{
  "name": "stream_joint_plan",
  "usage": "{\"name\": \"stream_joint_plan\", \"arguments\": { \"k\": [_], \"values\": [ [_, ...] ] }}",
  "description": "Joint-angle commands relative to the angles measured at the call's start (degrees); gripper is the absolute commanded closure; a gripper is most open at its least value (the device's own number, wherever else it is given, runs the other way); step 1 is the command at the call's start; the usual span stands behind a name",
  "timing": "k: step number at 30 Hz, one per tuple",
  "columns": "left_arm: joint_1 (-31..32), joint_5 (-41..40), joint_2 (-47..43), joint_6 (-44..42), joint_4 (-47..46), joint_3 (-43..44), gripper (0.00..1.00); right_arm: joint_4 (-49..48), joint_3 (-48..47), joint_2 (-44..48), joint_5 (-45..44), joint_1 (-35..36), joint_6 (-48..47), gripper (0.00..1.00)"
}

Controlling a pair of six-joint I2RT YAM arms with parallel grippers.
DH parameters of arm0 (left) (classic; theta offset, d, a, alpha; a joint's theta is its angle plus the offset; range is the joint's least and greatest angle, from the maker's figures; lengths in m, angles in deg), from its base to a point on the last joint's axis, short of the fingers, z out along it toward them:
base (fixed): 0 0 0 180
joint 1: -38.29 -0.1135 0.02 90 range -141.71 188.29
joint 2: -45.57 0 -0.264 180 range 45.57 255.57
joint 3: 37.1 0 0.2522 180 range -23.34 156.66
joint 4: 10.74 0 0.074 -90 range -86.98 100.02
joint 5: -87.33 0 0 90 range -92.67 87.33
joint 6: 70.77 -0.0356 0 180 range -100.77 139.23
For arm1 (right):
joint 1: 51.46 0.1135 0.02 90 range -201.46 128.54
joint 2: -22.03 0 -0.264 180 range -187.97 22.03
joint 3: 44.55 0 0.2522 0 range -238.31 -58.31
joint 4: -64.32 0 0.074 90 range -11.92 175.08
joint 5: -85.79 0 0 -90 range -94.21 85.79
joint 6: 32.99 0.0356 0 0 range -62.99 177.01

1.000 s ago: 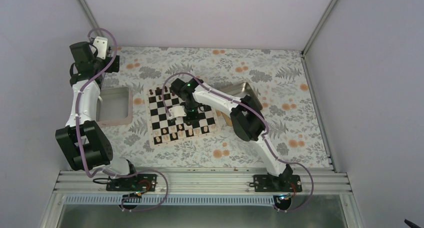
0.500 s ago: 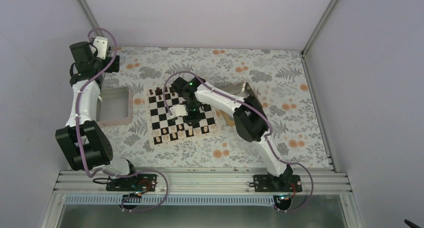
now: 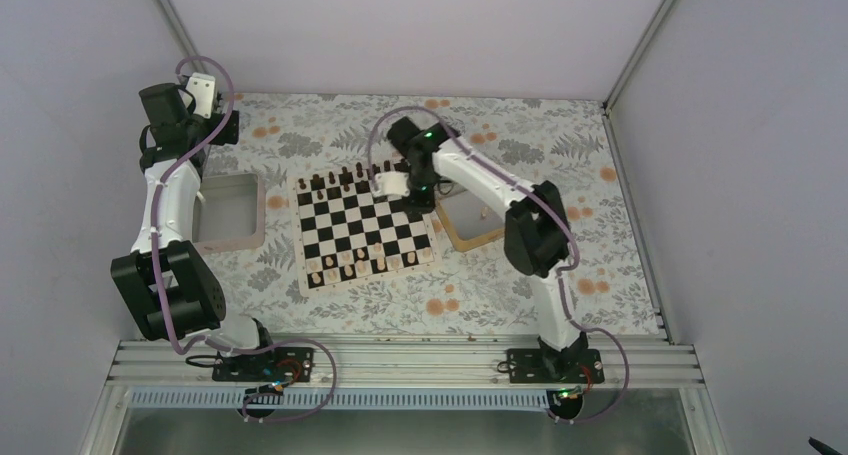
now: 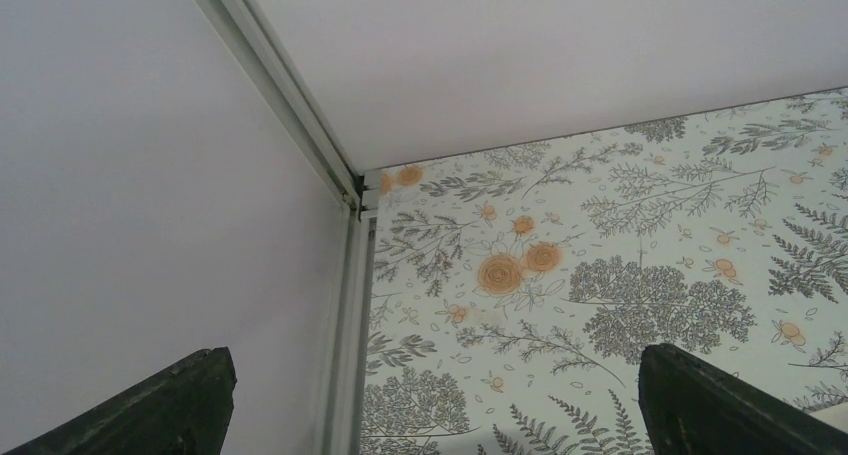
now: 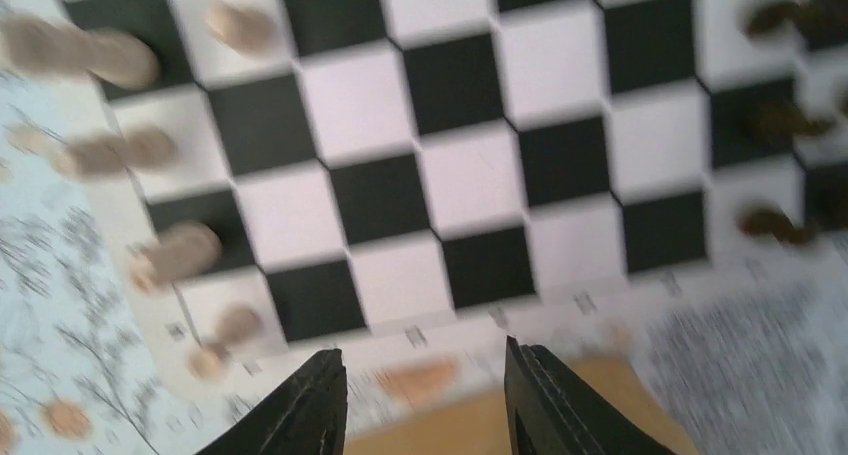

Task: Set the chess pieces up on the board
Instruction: Place the chess piece on the chessboard, then pick up the chess piece from the storage box.

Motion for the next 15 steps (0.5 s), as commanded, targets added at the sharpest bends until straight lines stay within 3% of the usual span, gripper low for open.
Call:
{"name": "stream_joint_plan", "arguments": {
  "k": [1, 6, 15],
  "values": [
    [-0.46, -0.30, -0.27, -0.17, -2.12, -0.54, 0.00, -0.26, 1.95, 4.54, -4.19, -7.14, 1.71, 0.58],
    [-0.46, -1.39, 0.49, 0.53, -2.44, -0.38, 0.00, -2.67, 6.56, 6.96, -5.56, -13.74, 2.92, 0.58],
    [-0.46, -2.52, 1.48, 1.21, -2.43, 0.09, 0.00, -7.27, 16.86, 7.45, -11.75, -19.61, 6.43, 0.60]
  ]
}}
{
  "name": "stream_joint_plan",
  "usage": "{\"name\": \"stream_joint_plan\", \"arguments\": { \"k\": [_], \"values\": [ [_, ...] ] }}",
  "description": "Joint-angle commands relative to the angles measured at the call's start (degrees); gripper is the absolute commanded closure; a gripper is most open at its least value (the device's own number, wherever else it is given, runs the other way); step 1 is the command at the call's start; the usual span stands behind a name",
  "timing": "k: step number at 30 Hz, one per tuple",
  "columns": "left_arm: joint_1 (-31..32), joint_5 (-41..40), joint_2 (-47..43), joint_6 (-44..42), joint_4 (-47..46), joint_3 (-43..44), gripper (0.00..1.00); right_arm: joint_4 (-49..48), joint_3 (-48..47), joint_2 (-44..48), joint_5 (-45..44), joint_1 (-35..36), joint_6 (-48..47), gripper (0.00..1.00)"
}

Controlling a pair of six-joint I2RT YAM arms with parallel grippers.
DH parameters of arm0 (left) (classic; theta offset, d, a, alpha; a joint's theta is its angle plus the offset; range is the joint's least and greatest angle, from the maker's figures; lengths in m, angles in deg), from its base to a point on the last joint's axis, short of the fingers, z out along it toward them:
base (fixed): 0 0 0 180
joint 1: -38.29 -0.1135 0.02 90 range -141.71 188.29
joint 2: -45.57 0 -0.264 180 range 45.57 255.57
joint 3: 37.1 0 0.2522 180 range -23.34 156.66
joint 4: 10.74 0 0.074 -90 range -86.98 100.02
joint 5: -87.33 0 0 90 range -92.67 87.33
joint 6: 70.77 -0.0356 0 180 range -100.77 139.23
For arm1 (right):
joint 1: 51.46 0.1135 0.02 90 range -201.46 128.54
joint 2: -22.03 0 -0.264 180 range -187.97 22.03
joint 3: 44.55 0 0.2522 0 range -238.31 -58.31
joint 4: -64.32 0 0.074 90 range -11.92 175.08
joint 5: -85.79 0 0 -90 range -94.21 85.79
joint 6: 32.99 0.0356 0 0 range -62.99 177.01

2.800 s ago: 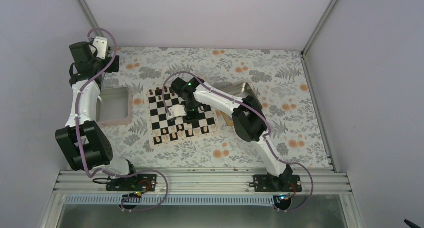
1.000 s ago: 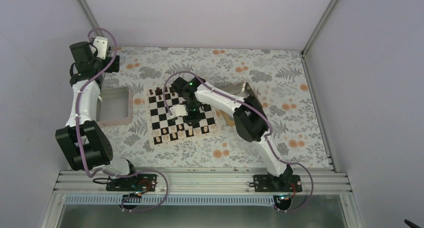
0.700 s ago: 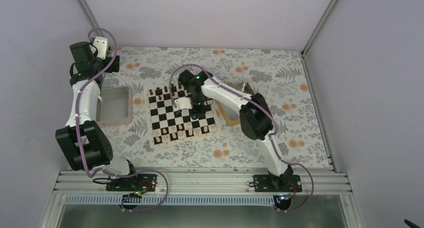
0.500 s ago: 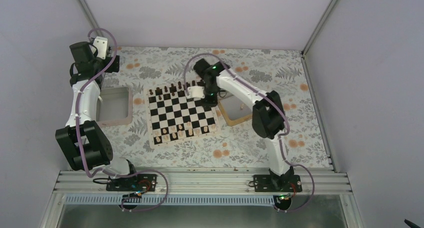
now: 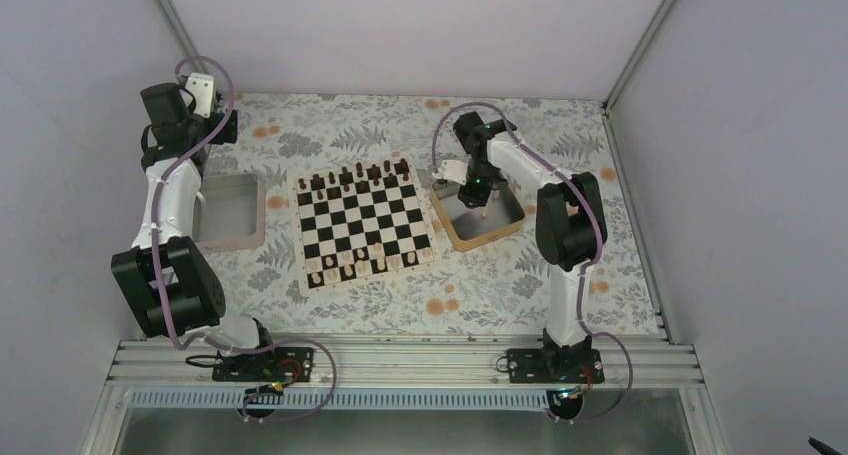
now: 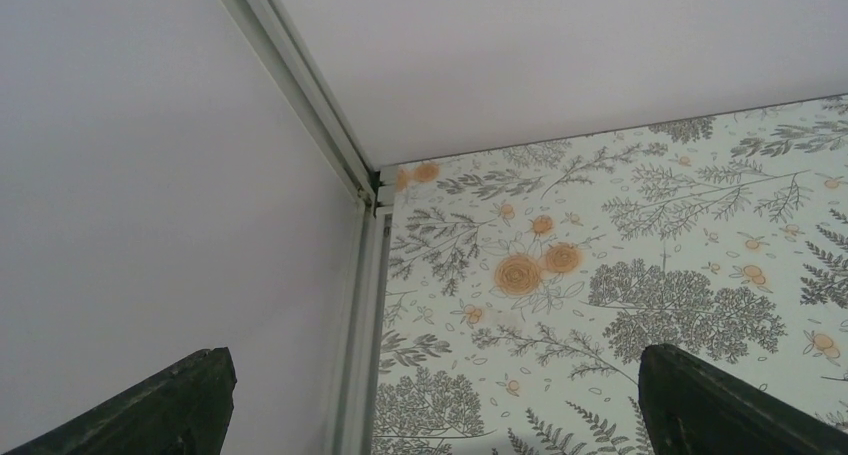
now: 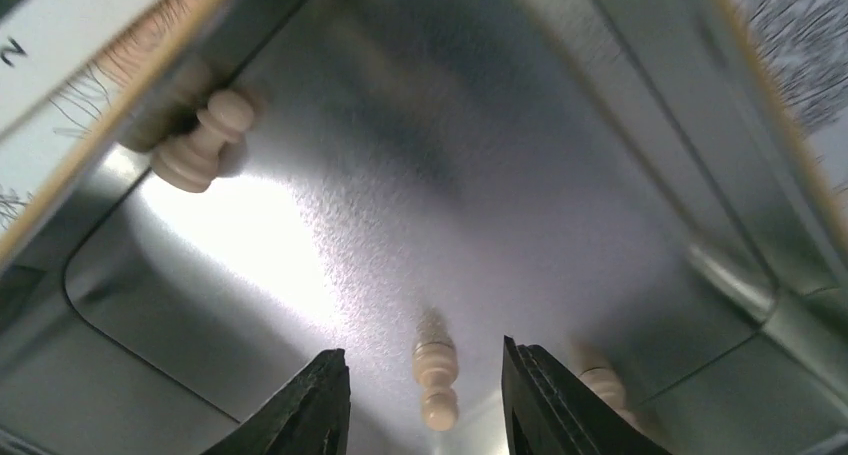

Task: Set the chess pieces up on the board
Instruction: Pick up the chess piece from the storage box.

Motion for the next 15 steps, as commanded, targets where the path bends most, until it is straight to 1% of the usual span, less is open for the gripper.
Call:
{"name": "stream_joint_plan", "arguments": {
  "k": [1, 4, 9, 15],
  "values": [
    [-0.44, -0.65, 0.73, 0.74, -1.13, 0.07, 0.00, -2.03, 2.58, 0.44, -4.37, -2.10, 2.68, 0.60],
    [-0.44, -0.61, 0.81, 0.75, -1.07, 0.07, 0.00, -1.37, 2.62, 0.05, -3.91, -3.26, 3.22, 0.59],
    [-0.44, -0.73, 0.47, 0.79, -1.13, -0.07, 0.00, -2.17, 4.17, 0.16, -5.13, -3.38, 3.48, 0.59],
    [-0.44, -0.51, 0.30, 0.71, -0.92, -0.02, 0.00, -1.76, 5.12, -0.22, -4.27, -3.62, 3.58, 0.59]
  ]
}}
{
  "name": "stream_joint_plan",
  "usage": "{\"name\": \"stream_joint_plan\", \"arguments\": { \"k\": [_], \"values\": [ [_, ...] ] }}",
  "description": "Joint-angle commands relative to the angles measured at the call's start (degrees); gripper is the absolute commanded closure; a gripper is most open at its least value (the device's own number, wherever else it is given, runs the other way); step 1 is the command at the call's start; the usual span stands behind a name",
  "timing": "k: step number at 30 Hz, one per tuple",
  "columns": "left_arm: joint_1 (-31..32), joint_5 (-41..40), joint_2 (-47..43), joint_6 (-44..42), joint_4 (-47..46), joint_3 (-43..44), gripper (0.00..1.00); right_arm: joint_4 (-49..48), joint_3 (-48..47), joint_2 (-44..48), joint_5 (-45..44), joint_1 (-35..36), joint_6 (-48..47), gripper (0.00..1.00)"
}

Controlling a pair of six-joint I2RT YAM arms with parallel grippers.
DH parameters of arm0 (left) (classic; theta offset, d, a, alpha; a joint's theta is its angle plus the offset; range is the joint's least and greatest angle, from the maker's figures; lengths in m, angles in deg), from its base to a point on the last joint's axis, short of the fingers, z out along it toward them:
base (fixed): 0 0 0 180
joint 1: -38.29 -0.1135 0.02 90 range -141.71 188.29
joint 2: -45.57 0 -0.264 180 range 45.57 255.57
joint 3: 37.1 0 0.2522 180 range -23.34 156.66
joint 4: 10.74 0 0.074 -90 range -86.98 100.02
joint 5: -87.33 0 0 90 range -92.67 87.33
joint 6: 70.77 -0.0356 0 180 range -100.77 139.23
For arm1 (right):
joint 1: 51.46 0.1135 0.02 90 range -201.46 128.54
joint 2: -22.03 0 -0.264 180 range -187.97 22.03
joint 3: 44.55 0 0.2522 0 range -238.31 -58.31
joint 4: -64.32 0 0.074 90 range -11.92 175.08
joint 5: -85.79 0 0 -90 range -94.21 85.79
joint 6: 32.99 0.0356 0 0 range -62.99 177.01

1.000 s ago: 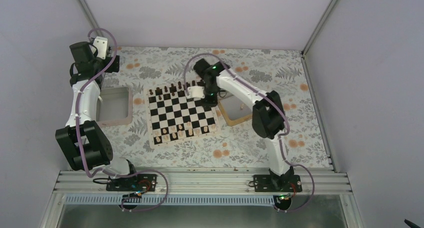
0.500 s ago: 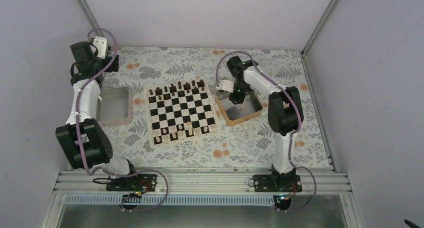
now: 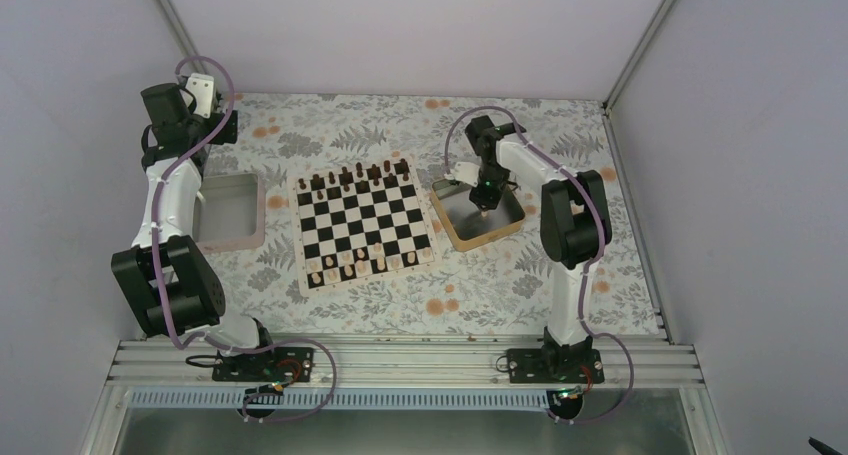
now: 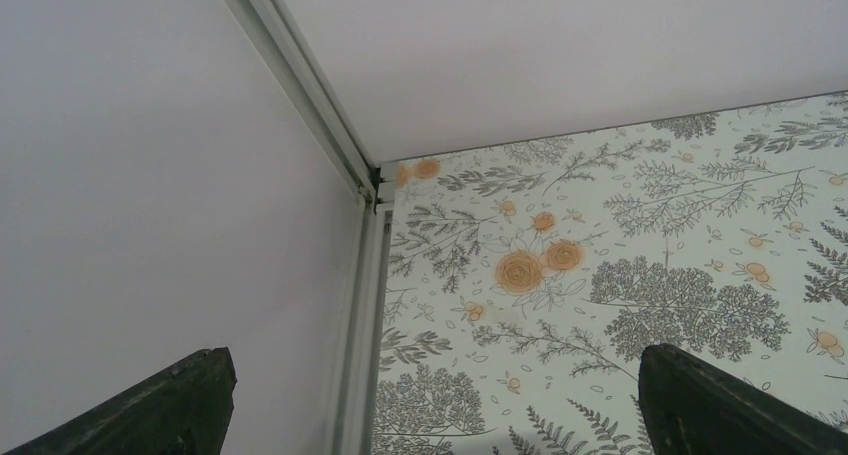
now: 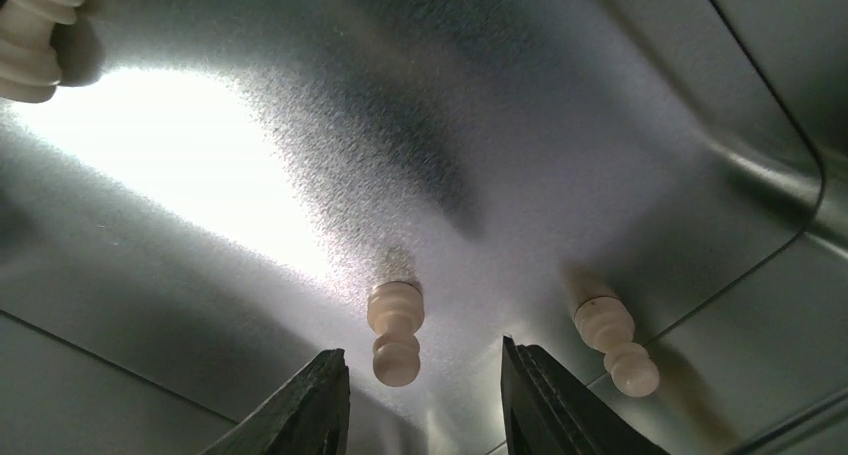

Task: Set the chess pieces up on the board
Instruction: Pick up the chess piece from the storage box.

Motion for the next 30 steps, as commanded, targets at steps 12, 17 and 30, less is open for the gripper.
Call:
{"name": "stream_joint_plan", "arguments": {
  "k": [12, 17, 30],
  "values": [
    [-0.39, 0.11, -0.18, 0.45, -0.99, -0.26, 0.00, 1.30, 1.39, -1.45, 1.12, -0.21, 0.99, 0.62],
    [-0.46, 0.28, 0.02, 0.48, -1.01, -0.21, 0.00, 1.42, 1.57, -1.61, 1.49, -0.25, 0.85, 0.62],
    [-0.46, 0.67, 0.11, 0.48, -0.80, -0.21, 0.00, 1.94, 2.27, -2.62, 1.07, -0.59, 1.21, 0.80]
  ]
}}
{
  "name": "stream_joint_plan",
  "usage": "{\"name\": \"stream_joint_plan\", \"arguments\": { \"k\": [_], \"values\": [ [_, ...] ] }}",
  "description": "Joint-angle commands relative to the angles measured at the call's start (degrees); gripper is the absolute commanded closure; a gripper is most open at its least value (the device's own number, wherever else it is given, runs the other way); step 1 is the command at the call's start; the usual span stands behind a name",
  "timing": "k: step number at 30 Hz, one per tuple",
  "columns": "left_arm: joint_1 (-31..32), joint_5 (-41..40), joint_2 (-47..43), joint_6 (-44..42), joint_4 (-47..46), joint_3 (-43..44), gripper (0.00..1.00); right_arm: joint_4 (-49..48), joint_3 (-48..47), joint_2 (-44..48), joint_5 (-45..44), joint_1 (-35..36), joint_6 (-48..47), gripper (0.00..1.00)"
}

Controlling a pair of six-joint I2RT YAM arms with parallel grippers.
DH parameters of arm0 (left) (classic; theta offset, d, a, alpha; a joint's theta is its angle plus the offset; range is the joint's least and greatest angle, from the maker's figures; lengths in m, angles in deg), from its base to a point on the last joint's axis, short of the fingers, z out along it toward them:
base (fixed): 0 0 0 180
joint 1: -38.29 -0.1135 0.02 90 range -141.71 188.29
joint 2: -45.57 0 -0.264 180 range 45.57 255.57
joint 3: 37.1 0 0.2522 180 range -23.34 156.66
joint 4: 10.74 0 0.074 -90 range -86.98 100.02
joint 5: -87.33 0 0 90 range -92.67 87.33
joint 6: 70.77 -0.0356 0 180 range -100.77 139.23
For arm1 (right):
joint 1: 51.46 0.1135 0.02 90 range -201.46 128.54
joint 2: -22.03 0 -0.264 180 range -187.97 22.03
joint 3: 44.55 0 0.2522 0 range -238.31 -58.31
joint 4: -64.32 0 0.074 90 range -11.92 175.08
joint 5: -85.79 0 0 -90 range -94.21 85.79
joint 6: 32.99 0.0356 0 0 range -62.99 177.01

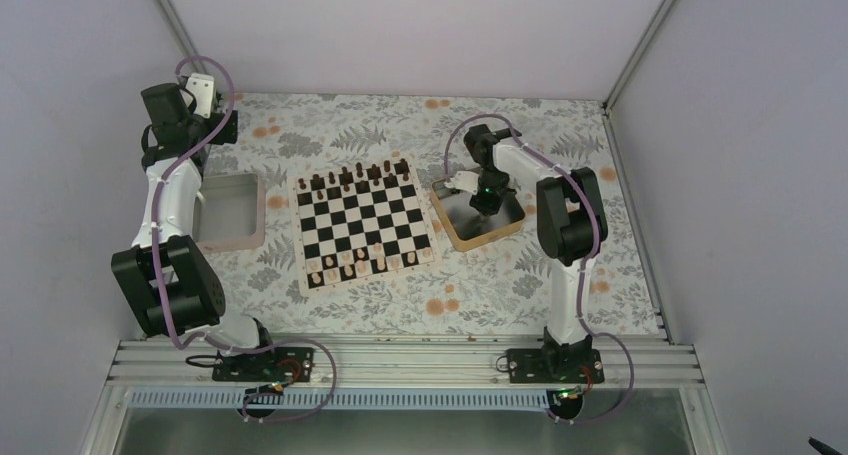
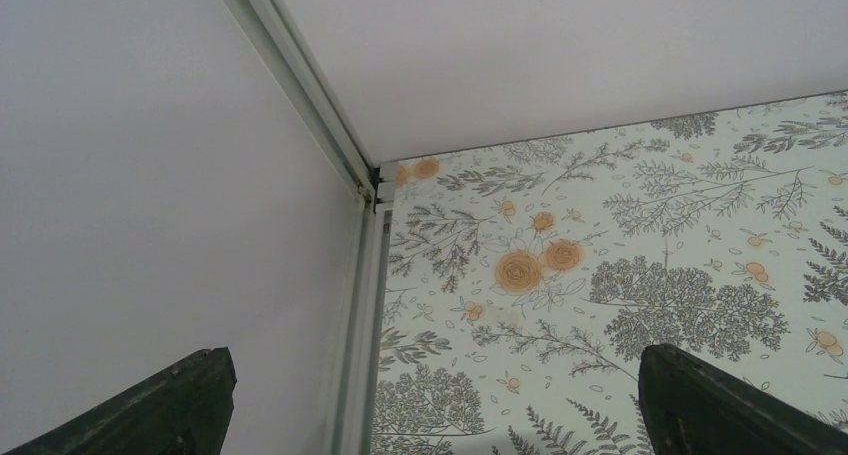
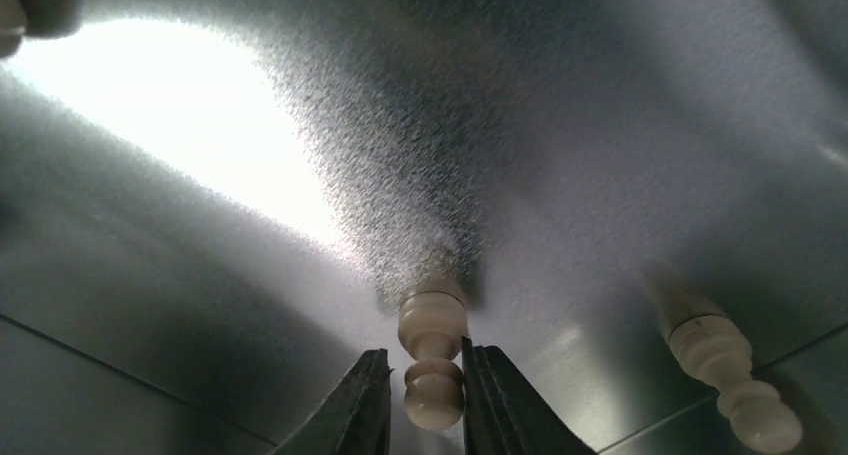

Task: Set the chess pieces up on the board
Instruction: Pick up the chess piece from the storage box.

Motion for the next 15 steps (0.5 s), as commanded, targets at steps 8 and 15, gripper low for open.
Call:
{"name": "stream_joint_plan", "arguments": {
  "k": [8, 15],
  "values": [
    [-0.45, 0.98, -0.19, 0.58, -0.69, -0.28, 0.00, 1.11, -1.87, 3.03, 0.35, -0.47, 0.93, 0.93],
    [-0.45, 0.94, -0.33, 0.59, -0.49, 0.14, 0.00, 2.03, -6.82, 7.61, -1.07, 3.93, 1.42, 0.95]
  ]
}}
